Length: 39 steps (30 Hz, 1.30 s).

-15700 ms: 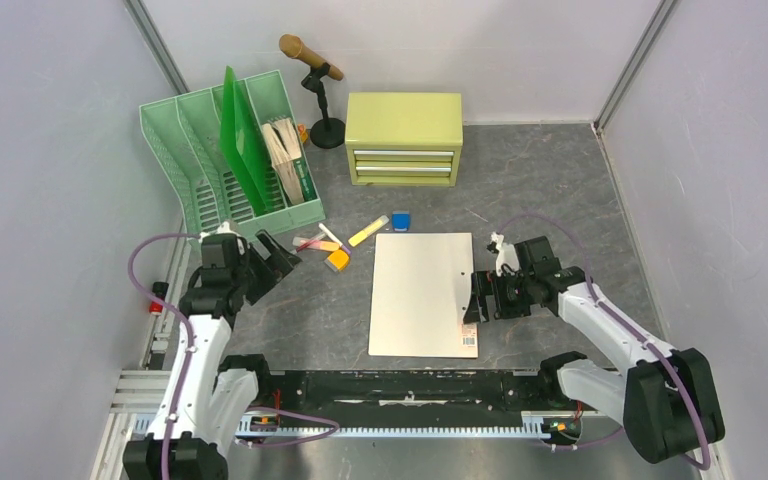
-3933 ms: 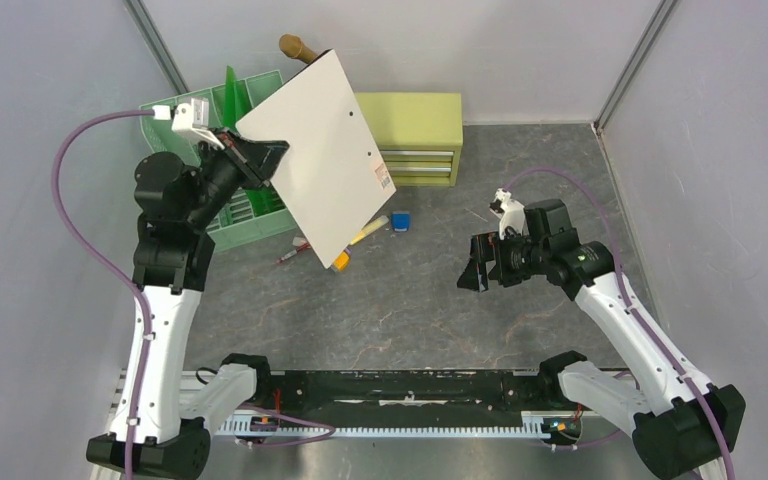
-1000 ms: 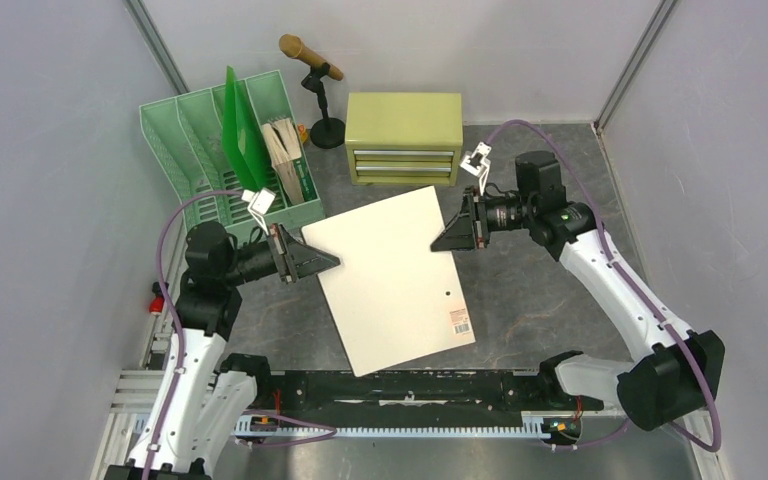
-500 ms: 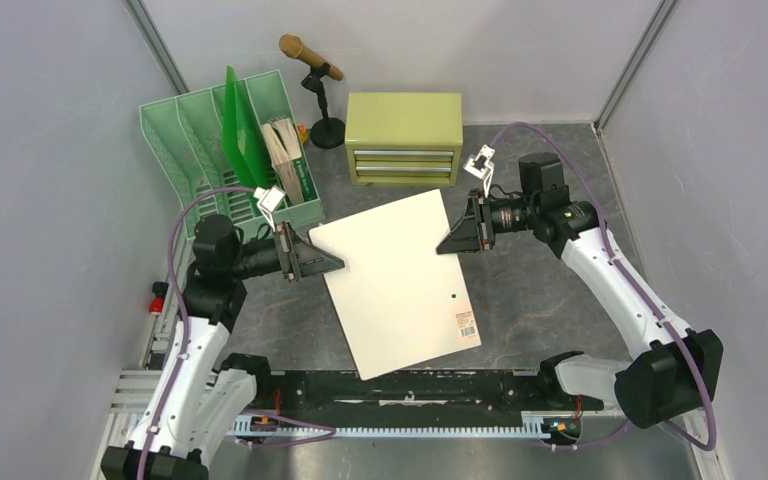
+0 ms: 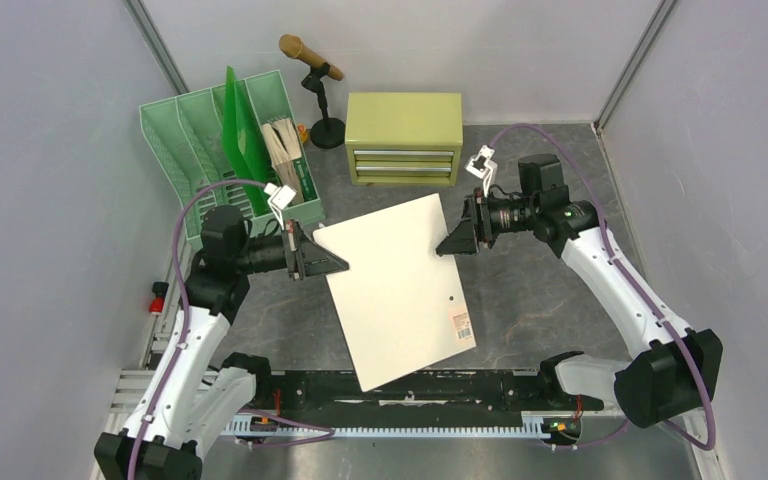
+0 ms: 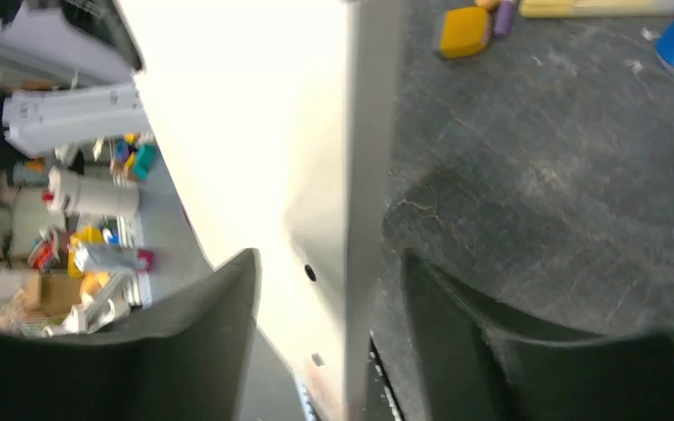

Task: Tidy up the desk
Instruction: Place the folder in the storage box.

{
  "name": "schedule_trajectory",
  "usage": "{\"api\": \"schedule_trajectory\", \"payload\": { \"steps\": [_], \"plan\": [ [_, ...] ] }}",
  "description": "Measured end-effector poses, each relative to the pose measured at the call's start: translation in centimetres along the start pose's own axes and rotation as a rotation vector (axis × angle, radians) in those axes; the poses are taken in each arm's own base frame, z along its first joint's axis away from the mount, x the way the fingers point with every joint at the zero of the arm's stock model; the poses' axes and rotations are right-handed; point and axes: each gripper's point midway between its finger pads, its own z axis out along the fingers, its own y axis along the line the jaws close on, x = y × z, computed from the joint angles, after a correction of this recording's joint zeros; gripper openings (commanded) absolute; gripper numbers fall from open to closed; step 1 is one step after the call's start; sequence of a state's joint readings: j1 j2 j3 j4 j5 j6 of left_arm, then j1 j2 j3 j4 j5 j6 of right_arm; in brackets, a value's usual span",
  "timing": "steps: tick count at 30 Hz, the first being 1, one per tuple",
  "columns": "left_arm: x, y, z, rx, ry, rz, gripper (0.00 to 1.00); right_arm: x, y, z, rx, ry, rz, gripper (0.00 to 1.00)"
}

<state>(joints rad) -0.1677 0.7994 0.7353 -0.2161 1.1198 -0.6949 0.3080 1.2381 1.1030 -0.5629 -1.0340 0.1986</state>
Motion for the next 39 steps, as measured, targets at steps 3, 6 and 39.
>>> {"api": "schedule_trajectory", "payload": {
  "steps": [3, 6, 39],
  "plan": [
    [0.1, 0.0, 0.0, -0.013, -0.009, 0.009, 0.02, -0.2, -1.4, -0.1, 0.081, -0.014, -0.001, 0.98],
    [-0.3, 0.1, 0.0, -0.027, -0.03, 0.021, 0.02, -0.6, -2.6, -0.5, 0.161, -0.035, -0.002, 0.98],
    [-11.8, -0.3, -5.9, -0.531, -0.528, 0.355, 0.02, -0.2, -5.9, -4.8, 0.517, -0.208, -0.023, 0.98]
  ]
}}
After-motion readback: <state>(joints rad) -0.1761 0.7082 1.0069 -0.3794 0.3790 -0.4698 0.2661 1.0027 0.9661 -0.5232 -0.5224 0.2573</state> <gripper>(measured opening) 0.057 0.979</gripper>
